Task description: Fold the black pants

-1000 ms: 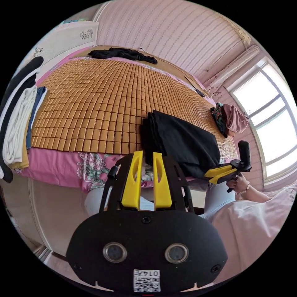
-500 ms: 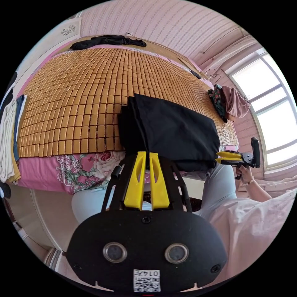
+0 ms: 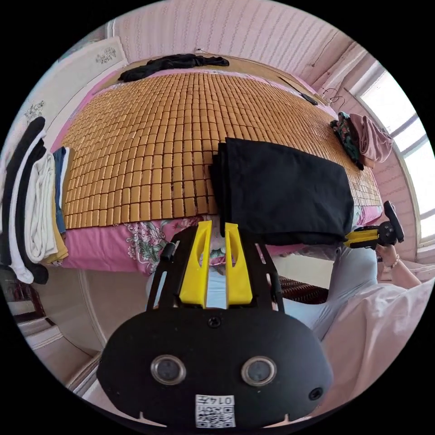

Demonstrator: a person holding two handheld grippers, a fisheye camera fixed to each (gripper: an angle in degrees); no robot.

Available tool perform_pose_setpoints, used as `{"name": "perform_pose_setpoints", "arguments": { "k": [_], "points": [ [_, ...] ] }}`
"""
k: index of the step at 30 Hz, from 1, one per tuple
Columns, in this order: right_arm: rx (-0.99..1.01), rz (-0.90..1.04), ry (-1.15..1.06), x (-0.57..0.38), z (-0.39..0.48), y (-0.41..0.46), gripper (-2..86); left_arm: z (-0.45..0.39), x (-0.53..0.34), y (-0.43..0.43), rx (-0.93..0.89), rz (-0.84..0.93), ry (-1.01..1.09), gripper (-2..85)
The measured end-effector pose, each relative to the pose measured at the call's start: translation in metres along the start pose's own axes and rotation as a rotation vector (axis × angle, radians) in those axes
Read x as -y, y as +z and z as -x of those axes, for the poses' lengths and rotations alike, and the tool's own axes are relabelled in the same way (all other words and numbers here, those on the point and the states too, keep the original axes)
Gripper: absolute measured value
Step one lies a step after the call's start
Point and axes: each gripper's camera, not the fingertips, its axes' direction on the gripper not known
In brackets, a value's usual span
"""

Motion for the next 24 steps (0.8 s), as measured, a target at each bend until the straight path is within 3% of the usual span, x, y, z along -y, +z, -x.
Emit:
{"name": "perform_pose_setpoints", "arguments": {
  "k": [2,4,6,9,13,15,17,18,22,24],
  "points": [
    [0.007,-0.042,-0.018,0.003,0.002,-0.018,3.1,-0.023,-0.005,-0.017,0.075,-0.077,0.118,3.1],
    [0.004,-0.159,-0.069,0.017,0.007,-0.049,0.7,-0.056,-0.006,-0.024,0.031,-0.156,0.251,1.3],
    [-0.016,-0.204,-0.072,0.044,0.007,-0.067,0.2,-0.106,0.000,-0.012,-0.156,-0.187,0.376,-0.4],
    [-0.044,-0.232,-0.095,0.100,0.008,-0.085,-0.3,-0.175,0.011,0.022,-0.264,-0.173,0.486,-0.9],
    [-0.150,-0.202,-0.104,0.164,0.009,-0.096,-0.4,-0.232,0.019,0.063,-0.226,-0.086,0.588,-1.0],
    [-0.186,-0.164,-0.090,0.184,0.003,-0.090,-0.4,-0.249,0.013,0.098,-0.184,0.056,0.650,-1.0],
    [-0.177,-0.044,-0.076,0.201,-0.007,-0.070,-0.3,-0.249,0.005,0.103,-0.218,0.018,0.690,-1.0],
    [-0.147,-0.114,-0.072,0.201,-0.013,-0.077,-0.4,-0.248,0.005,0.104,-0.245,0.019,0.688,-1.0],
    [-0.124,0.071,-0.127,0.224,-0.026,-0.089,-0.5,-0.255,0.012,0.102,-0.262,0.096,0.679,-1.0],
    [-0.172,-0.009,-0.128,0.226,-0.030,-0.100,-0.4,-0.266,0.002,0.091,-0.232,0.030,0.741,-1.0]
  ]
}}
